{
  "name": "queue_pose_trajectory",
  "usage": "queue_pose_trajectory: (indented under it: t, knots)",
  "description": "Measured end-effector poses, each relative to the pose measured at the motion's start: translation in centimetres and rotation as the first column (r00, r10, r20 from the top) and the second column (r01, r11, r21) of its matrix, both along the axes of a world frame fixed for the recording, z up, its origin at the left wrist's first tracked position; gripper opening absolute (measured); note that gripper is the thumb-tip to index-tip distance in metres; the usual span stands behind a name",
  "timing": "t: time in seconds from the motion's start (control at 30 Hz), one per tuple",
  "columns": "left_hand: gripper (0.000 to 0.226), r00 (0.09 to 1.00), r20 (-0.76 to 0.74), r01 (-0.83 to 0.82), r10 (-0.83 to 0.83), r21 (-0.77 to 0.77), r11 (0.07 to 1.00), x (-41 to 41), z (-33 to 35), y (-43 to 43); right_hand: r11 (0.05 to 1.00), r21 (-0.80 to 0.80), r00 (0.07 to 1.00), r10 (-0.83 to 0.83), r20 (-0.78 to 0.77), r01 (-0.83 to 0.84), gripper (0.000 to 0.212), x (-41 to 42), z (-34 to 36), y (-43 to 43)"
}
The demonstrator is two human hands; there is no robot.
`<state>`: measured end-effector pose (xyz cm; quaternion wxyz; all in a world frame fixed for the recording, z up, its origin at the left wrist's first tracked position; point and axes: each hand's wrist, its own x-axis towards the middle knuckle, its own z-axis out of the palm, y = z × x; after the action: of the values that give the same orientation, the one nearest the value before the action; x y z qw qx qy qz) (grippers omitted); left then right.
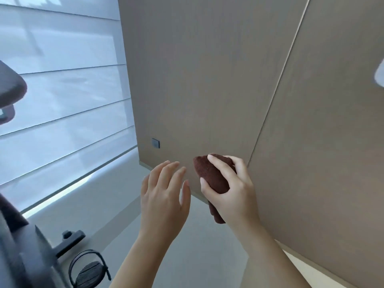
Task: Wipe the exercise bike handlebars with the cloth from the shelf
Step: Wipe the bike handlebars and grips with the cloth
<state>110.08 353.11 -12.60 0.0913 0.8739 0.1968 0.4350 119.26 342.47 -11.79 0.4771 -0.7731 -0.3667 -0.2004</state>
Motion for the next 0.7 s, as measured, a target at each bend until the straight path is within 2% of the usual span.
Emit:
queue_pose_trajectory:
  t: [0.33, 0.53, 0.7]
  knots:
    - [0.031, 0.943, -0.059, -0.326, 0.327, 0.028, 0.945, 1.7, 0.1, 10.2, 0.948, 0.015, 0.948, 0.317, 0.016, -0.317, 0.043, 5.1, 0.1, 14.0]
    - [0.033, 0.861, -0.011, -0.507, 0.508, 0.055, 0.860, 3.0, 0.5, 16.7, 0.848, 0.046, 0.850, 0.527, 0.014, -0.527, 0.045, 7.4, -0.1, 23.8]
    - [0.032, 0.747, 0.045, -0.665, 0.663, 0.058, 0.745, 4.7, 1.6, 22.8, 0.733, 0.085, 0.738, 0.674, 0.046, -0.675, 0.045, 9.6, 0.8, 32.1]
